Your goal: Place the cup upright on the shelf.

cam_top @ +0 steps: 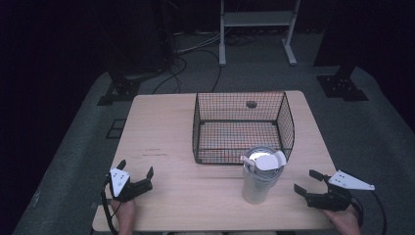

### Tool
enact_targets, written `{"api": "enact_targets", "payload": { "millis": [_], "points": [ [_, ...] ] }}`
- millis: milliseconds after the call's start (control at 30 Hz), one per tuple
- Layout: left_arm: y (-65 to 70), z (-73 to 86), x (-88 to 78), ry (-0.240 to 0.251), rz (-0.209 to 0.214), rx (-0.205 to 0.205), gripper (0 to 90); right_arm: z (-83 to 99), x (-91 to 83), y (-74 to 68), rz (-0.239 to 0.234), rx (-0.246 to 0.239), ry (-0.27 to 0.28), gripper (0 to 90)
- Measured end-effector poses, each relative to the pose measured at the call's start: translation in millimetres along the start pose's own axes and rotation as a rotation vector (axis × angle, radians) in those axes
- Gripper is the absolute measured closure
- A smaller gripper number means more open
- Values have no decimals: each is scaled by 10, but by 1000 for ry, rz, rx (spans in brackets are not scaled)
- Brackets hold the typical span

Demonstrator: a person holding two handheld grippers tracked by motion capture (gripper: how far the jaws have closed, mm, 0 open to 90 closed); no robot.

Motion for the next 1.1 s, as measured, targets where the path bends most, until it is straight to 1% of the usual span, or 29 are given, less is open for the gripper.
{"api": "enact_targets", "payload": {
  "millis": [100, 200, 333, 467, 633, 800, 900, 1100],
  "points": [
    [-2, 0, 0, 0, -2, 0, 0, -33, -27, -49, -14, -14, -1, 129],
    [-4, 1, -1, -1, -3, -1, 0, -67, -47, -106, -27, -39, -1, 129],
    [-3, -1, -3, 1, -1, -1, 0, -111, -79, -209, -47, -71, 1, 129],
    [-2, 0, -3, 1, 0, -1, 0, -127, -92, -306, -73, -92, -10, 128],
    [5, -1, -4, 1, 1, 4, 0, -162, -86, -426, -105, -126, -20, 122],
    [0, 1, -3, 0, -2, 1, 0, -182, -92, -539, -142, -147, -29, 119],
    [2, 0, -4, 0, -1, 3, 0, -204, -101, -614, -163, -162, -25, 118],
    [-2, 0, -6, 2, -1, 0, 0, -222, -81, -735, -195, -193, -35, 114]
  ]
}}
Point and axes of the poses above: each handheld gripper's, and its own axes: x roughly forward along the jaws, z roughly out of its underside, y roughly to its right, the point moved 10 cm from there along x, roughly forward along the jaws, and after that the axes turned 8 degrees about x, right-handed, at the moved point
